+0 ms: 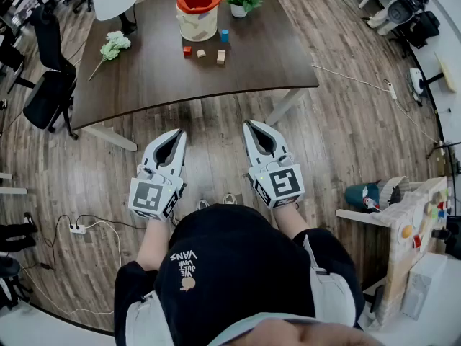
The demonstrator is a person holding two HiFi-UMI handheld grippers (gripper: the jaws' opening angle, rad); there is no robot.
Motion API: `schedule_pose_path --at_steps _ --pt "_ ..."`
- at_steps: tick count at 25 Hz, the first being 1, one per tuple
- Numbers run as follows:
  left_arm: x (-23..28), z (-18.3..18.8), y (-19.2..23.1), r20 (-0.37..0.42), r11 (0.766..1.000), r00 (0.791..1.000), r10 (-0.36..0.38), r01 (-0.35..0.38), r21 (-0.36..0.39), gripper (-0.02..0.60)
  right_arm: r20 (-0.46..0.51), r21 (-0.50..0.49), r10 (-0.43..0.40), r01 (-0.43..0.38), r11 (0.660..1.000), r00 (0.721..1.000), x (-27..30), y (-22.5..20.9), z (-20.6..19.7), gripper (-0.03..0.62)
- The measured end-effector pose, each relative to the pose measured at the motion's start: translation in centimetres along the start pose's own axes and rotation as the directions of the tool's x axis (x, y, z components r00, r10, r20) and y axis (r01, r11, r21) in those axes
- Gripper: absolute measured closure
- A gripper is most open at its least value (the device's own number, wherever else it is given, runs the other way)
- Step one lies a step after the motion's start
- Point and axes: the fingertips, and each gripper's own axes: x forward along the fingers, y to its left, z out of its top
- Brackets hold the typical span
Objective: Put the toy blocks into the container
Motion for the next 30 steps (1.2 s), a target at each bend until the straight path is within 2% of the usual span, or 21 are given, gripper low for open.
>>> schedule_pose_path --at_steps 7,13,25,30 --pt "1.4 0.1 -0.1 0.004 1.000 1.000 0.007 -0.007 0.007 0.571 0.002 0.006 0.004 -0.004 1.000 1.000 0.4 -1.5 -0.4 0.577" --pt "2.4 0.2 -0.5 0.006 1.000 1.000 0.029 -0.029 0.007 0.571 0.030 0.016 0.043 -0.044 0.999 0.999 0.6 -2.4 -0.1 0.577" --pt "4.5 -0.8 -2.6 0.006 0.997 0.997 0.074 -0.074 -0.014 0.571 0.014 0.015 0.096 -0.096 0.995 0.995 -0.1 -5.2 -1.4 0.577" --pt "5.5 -1.2 -2.1 -0.008 0.997 0.997 0.077 -0.077 -0.023 0.571 0.015 0.029 0.104 -0.104 0.994 0.994 0.9 -5.8 -1.5 0.577"
